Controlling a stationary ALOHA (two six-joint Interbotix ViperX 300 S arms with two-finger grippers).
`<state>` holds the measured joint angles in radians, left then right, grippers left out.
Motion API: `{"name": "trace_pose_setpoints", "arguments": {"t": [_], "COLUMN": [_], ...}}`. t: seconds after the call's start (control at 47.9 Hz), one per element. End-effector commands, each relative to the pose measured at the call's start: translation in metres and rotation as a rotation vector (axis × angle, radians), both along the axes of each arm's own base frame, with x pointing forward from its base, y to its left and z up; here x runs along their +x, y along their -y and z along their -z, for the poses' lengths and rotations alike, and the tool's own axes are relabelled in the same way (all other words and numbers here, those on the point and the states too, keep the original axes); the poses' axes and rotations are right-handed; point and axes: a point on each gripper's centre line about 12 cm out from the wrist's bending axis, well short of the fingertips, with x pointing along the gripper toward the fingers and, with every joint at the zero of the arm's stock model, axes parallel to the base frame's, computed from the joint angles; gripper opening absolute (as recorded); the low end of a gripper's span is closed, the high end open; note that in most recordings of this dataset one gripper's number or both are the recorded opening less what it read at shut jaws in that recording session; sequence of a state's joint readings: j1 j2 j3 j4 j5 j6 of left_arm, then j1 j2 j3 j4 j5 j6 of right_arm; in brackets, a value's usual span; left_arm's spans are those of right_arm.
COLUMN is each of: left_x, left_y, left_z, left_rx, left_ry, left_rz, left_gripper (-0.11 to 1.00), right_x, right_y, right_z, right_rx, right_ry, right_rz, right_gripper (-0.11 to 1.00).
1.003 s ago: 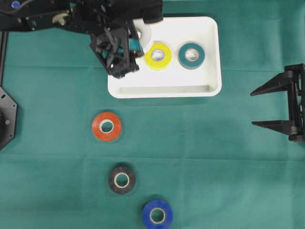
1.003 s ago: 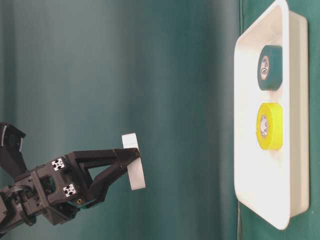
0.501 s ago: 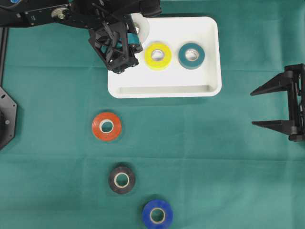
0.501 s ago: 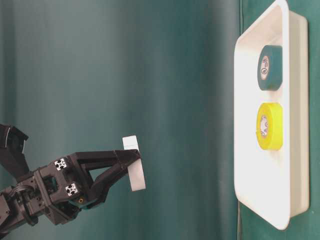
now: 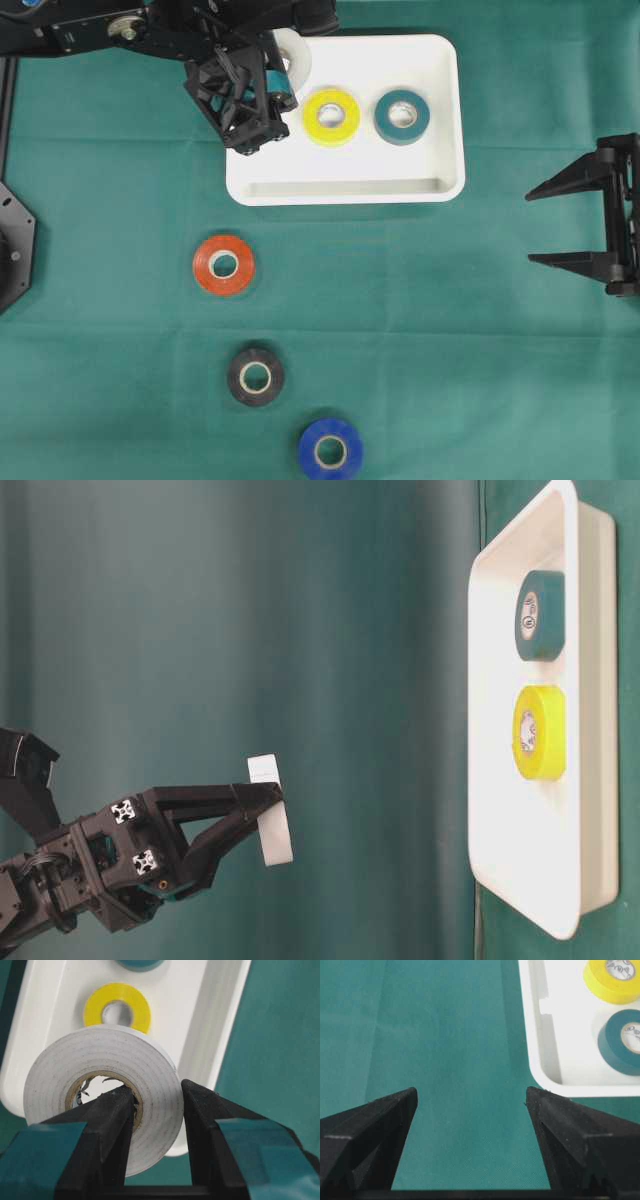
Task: Pick up the tape from a random location and place it into the white case.
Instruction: 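Lower the white roll into the tray left of the yellow roll and release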
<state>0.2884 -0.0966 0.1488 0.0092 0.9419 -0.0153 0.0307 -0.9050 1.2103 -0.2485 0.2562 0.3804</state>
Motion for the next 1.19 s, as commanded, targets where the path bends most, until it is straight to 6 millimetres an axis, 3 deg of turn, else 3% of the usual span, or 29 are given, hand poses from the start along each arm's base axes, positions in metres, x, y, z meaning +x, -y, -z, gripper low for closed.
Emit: {"name": "trace_pose_setpoints", "arguments": {"t": [0.0,0.459,0.627,0.898,1.17], "left_x": [-0.004,-0.004,-0.004,0.004,0.011], "left_y": [0.001,0.001,0.001,-0.001,-0.014], "left_z": [-0.017,-0.017,-0.006,0.037,0.110], "left_rx": [0.016,0.016,0.013,0.007,-0.016], "left_ry": [0.045,0.045,0.035,0.019,-0.045], "left_rz": [-0.001,-0.001,-0.001,-0.001,-0.025], "left_gripper": [0.24,0.24,0.24,0.24,0.24], "right_x": [0.004,0.004,0.004,0.005,0.004], "right_y": [-0.001,-0.001,-0.001,0.000,0.000], "right_z": [-0.009,-0.009,-0.009,-0.009,-0.009], "right_rx": [0.000,-0.002,-0.002,-0.002,-0.002], "right_ry": [0.023,0.024,0.024,0.024,0.024], "right_rz": [-0.003,-0.004,-0.004,-0.002,-0.001], "right_gripper": [0.87,0.87,0.87,0.87,0.87]}}
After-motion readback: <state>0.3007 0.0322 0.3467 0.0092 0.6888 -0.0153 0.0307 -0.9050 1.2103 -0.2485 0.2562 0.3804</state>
